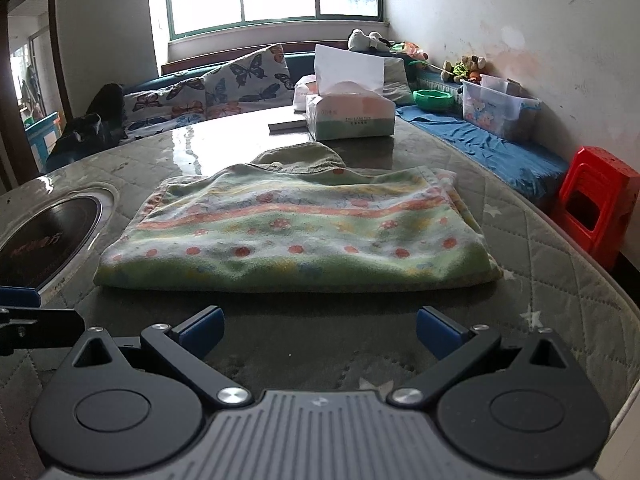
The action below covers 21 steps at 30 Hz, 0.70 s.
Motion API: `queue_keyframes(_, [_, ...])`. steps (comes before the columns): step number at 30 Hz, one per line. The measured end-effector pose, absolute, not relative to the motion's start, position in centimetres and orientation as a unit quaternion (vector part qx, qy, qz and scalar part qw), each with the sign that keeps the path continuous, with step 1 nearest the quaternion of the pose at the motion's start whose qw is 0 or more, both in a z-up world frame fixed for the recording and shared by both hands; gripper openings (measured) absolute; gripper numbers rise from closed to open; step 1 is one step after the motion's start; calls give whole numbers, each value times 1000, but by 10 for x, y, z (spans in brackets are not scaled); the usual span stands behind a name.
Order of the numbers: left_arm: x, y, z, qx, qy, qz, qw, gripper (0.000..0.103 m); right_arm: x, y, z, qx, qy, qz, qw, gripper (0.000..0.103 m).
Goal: Fold clothes
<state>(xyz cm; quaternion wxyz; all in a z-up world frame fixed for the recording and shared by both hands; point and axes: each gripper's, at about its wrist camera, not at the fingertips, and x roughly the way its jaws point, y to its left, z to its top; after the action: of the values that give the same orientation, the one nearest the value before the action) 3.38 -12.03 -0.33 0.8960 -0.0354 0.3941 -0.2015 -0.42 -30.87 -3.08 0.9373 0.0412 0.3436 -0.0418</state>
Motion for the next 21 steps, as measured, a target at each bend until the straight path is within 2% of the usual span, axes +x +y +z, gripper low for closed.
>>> queue_keyframes(21, [30, -132, -10, -27, 408, -211, 888, 103, -8, -311, -34, 54, 349, -47, 934, 103])
